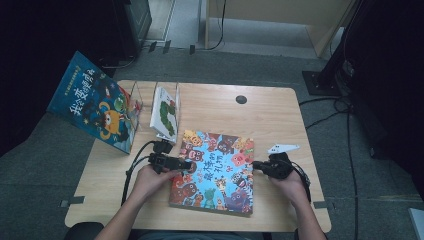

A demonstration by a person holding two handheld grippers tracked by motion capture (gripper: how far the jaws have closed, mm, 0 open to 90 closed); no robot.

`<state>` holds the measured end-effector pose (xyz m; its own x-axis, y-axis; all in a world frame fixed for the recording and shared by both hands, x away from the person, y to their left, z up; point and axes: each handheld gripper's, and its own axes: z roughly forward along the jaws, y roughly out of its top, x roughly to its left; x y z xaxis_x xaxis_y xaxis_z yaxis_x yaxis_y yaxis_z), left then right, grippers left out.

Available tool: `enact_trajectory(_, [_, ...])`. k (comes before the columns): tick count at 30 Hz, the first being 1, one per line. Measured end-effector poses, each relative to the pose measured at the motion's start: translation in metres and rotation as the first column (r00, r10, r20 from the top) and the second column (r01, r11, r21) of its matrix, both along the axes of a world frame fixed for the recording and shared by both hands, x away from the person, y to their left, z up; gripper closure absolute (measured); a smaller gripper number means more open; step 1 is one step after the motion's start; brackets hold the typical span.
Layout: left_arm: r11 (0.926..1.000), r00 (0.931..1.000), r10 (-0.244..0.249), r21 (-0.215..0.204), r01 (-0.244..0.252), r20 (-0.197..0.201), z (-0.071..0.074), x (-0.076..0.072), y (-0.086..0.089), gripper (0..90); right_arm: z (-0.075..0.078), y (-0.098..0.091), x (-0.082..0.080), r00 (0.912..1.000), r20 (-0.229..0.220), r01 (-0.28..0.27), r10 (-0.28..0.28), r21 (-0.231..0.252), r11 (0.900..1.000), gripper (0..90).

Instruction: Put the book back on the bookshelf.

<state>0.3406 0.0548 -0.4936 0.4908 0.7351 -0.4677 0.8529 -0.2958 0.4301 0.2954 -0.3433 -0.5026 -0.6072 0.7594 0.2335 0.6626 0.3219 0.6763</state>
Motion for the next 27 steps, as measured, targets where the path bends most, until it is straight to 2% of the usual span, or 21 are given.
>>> enact_trajectory(3, [0.9999, 1.0, 0.01, 0.007, -0.01, 0.001, 0.0, 0.0, -0.001, 32.6, 0.0, 0.0, -0.001, 1.0, 0.0, -0.009, 0.009, 0.008, 0.9999, 90.0])
enact_trajectory(9, [0.9984, 0.9993, 0.037, 0.044, -0.037, -0.001, 0.002, 0.001, 0.0, 46.1, 0.0, 0.0, 0.0, 0.9999, -0.003, -0.011, 0.011, 0.017, 0.9998, 90.0])
enact_trajectory(12, [0.998, 0.9993, 0.036, 0.052, -0.035, -0.008, 0.004, 0.001, -0.001, 46.3, 0.0, -0.001, 0.0, 0.9999, -0.003, -0.014, 0.014, 0.019, 0.9997, 90.0])
enact_trajectory(15, [0.9986, 0.9989, 0.046, 0.027, -0.046, -0.004, 0.009, 0.0, 0.001, 47.2, -0.001, -0.001, 0.0, 0.9998, -0.008, -0.016, 0.017, 0.023, 0.9996, 90.0])
enact_trajectory(17, [0.9987, 0.9992, 0.039, 0.032, -0.039, -0.001, 0.012, 0.0, 0.001, 47.7, -0.001, -0.002, 0.0, 0.9998, -0.011, -0.017, 0.017, 0.029, 0.9994, 90.0])
enact_trajectory(20, [0.9985, 0.9987, 0.051, -0.019, -0.052, -0.004, 0.019, -0.001, 0.006, 48.4, -0.001, -0.001, -0.001, 0.9998, -0.01, -0.016, 0.016, 0.024, 0.9996, 90.0])
enact_trajectory(24, [0.9946, 0.9983, 0.057, -0.087, -0.056, 0.009, 0.033, -0.002, 0.011, 51.7, -0.001, -0.002, -0.001, 0.9998, -0.013, -0.012, 0.013, 0.026, 0.9996, 90.0])
enact_trajectory(27, [0.9951, 0.9983, 0.059, -0.08, -0.058, 0.004, 0.041, 0.0, 0.012, 52.1, -0.002, -0.001, 0.0, 0.9996, -0.019, -0.021, 0.022, 0.045, 0.9988, 90.0])
